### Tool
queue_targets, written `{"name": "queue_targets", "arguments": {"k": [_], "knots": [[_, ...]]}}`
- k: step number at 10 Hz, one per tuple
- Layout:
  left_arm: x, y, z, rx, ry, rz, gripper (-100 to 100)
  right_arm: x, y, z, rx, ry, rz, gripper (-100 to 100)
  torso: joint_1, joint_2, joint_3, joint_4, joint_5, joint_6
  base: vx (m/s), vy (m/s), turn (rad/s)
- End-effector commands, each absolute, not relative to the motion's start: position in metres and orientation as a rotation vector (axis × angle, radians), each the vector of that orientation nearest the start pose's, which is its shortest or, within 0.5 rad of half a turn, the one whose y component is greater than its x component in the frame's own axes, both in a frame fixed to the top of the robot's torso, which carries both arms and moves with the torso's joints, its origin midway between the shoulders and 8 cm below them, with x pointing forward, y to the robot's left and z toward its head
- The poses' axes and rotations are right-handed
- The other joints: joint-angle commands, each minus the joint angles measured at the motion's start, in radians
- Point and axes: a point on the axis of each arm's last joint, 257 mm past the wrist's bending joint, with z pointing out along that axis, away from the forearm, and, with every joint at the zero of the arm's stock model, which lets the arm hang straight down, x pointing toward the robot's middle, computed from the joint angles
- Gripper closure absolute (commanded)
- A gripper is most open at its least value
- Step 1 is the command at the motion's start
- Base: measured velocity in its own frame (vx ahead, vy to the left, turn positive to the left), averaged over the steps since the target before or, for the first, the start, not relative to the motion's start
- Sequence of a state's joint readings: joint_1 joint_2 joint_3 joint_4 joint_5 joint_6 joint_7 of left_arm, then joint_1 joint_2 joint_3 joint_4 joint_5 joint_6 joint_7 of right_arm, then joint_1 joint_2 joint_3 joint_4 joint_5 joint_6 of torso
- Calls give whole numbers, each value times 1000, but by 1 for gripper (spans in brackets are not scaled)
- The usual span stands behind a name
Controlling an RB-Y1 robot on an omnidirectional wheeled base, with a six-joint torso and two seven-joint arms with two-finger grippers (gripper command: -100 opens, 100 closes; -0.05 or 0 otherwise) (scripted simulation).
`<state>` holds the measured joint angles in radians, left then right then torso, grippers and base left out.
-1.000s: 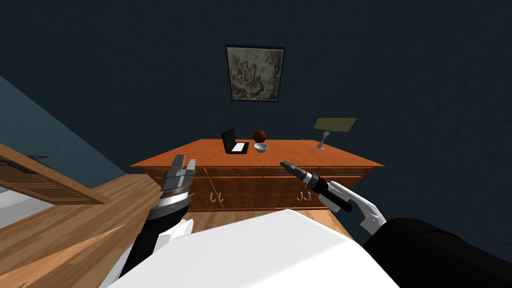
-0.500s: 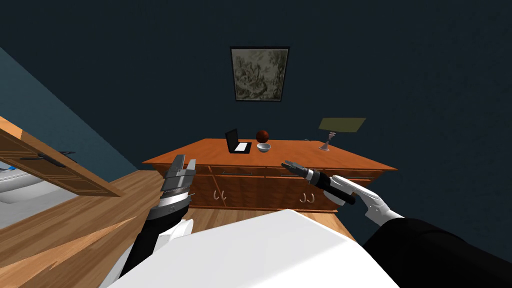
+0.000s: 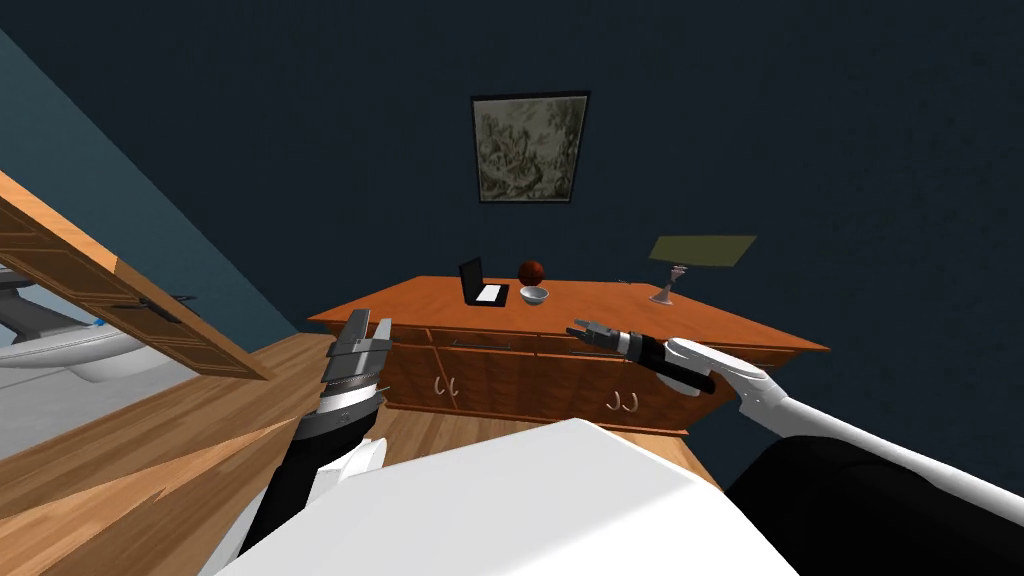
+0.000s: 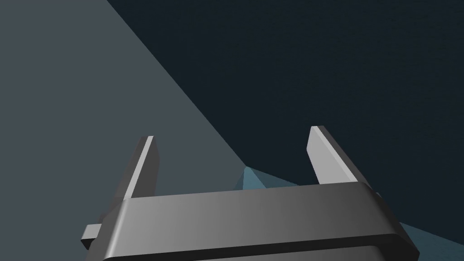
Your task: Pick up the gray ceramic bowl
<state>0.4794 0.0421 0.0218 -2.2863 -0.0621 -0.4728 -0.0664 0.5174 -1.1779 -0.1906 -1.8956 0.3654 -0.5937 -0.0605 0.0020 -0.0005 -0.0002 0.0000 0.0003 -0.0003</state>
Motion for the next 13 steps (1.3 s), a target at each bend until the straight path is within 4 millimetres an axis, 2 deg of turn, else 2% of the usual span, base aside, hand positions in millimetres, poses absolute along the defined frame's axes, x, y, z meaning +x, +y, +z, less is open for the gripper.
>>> {"name": "queue_targets", "arguments": {"k": [1, 2, 4, 5, 6, 7, 8, 9, 10, 11, 12, 13], "knots": [[349, 273, 28, -561, 696, -1186, 0, 391, -341, -109, -457, 1733, 584, -100, 0, 0, 0, 0, 0, 0, -3, 25, 58], [349, 273, 28, -561, 696, -1186, 0, 395, -356, -113, -496, 1761, 524, -100, 0, 0, 0, 0, 0, 1, 0, 36, 130], [349, 273, 28, -561, 696, -1186, 0, 396, -355, -111, -537, 1777, 509, -100, 0, 0, 0, 0, 0, 1, 5, 16, 41], [349, 273, 28, -561, 696, -1186, 0, 400, -370, -114, -589, 1808, 443, -100, -1, 0, 0, 0, 0, 1, 8, 25, 130], [349, 273, 28, -561, 696, -1186, 0, 400, -370, -113, -612, 1815, 435, -100, -1, -1, 0, 0, 0, 0, 7, 24, 94], [349, 273, 28, -561, 696, -1186, 0, 404, -386, -115, -660, 1844, 370, -100, 0, -1, 0, 0, 0, 1, 11, 34, 168], [349, 273, 28, -561, 696, -1186, 0, 405, -386, -113, -685, 1851, 360, -100, 0, -1, -1, 0, 0, 0, 12, 27, 81], [349, 273, 28, -561, 696, -1186, 0, 408, -402, -115, -733, 1878, 294, -100, 0, -1, 0, 0, 0, 1, 5, 43, 158], [349, 273, 28, -561, 696, -1186, 0, 409, -401, -113, -755, 1883, 285, -100, 1, -1, 0, 0, 0, 0, 5, 37, 80], [349, 273, 28, -561, 696, -1186, 0, 412, -418, -114, -800, 1908, 221, -100, 1, -1, 0, 0, 0, 1, 16, 39, 147], [349, 273, 28, -561, 696, -1186, 0, 413, -417, -112, -823, 1913, 211, -100, 1, -1, -1, 0, 0, 0, 21, 27, 89], [349, 273, 28, -561, 696, -1186, 0, 416, -434, -111, -871, 1937, 145, -100, 0, -1, -1, 0, 0, 1, 25, 34, 164]]}}
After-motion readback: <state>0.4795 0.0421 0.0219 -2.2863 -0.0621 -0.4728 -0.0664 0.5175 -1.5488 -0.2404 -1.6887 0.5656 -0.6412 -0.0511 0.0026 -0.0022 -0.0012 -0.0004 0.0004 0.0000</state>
